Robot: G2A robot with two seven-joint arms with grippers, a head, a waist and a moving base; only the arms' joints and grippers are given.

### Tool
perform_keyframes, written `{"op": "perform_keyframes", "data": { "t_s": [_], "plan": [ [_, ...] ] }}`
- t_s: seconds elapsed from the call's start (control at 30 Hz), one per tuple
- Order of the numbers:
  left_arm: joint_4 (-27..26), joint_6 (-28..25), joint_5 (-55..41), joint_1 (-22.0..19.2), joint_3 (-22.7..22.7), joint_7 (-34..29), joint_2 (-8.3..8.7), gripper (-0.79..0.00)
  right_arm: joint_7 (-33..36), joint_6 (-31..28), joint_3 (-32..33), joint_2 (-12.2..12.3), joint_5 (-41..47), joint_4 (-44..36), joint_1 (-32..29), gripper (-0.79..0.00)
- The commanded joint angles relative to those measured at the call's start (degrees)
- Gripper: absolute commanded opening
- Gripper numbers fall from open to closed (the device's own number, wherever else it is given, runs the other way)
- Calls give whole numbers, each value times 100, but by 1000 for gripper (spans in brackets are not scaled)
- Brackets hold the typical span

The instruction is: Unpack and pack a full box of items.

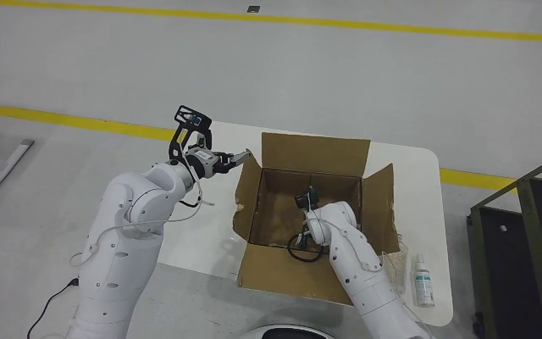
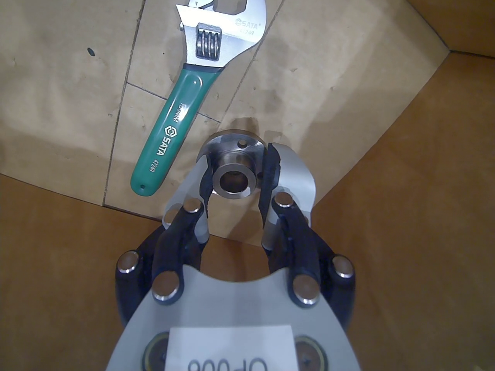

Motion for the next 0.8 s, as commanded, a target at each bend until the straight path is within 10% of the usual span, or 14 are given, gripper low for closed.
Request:
{"op": "perform_keyframes", "data": {
  "t_s": [0.0,0.13,0.43,0.77],
  "plan": [
    [0,0,0,0,0,0,0,0,-7,-1,-2,-2,21,34,17,-542],
    [0,0,0,0,0,0,0,0,-16,-2,-2,-2,24,56,41,-785],
    [0,0,0,0,0,0,0,0,100,-61,238,65,69,-911,-242,-785],
    [0,0,0,0,0,0,0,0,264,-592,1039,243,503,-3755,-1312,-785]
  ]
}}
